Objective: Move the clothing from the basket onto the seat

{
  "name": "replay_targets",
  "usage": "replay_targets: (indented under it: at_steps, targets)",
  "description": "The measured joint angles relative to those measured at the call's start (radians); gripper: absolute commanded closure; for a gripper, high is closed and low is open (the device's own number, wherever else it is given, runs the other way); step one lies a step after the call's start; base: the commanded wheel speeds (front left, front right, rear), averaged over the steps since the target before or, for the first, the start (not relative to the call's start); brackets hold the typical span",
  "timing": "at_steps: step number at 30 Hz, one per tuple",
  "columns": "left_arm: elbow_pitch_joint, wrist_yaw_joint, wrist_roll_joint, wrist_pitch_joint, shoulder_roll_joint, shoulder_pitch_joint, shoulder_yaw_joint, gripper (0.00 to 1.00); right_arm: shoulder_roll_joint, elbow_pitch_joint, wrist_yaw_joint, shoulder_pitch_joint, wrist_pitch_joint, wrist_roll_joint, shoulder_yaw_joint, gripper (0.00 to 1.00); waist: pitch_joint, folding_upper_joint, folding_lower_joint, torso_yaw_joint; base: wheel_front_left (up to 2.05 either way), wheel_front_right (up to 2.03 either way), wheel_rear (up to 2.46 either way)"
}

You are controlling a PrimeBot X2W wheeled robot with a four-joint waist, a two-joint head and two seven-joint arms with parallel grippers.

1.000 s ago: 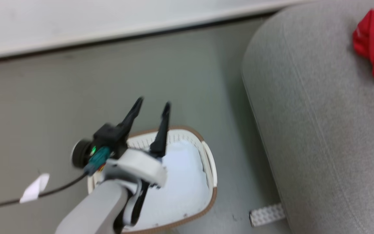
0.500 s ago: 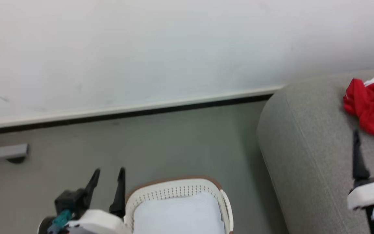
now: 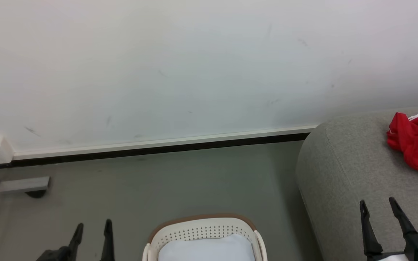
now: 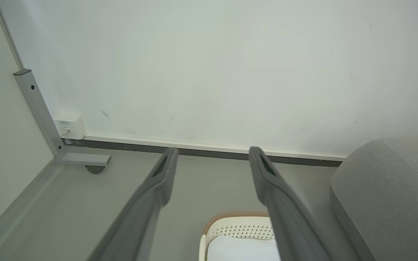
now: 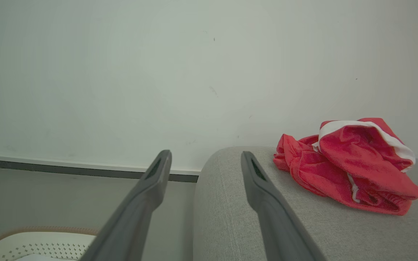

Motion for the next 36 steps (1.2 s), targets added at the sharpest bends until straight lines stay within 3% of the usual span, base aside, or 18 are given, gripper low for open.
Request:
replay_targets:
  at_steps: [14, 36]
  targets:
    - [0.072, -0.113, 0.112, 0.0, -0.092, 0.024, 0.119, 0.0, 0.004, 0.04, 0.0, 0.065, 0.0, 0.074, 0.124, 0.0, -0.007, 0.0, 0.0002, 0.024, 0.0, 0.0, 0.0]
    - [0.136, -0.202, 0.207, 0.0, -0.165, 0.007, 0.222, 0.0, 0.003, 0.053, 0.0, 0.061, 0.0, 0.082, 0.143, 0.0, -0.002, -0.0001, 0.0002, 0.013, 0.0, 0.0, 0.0]
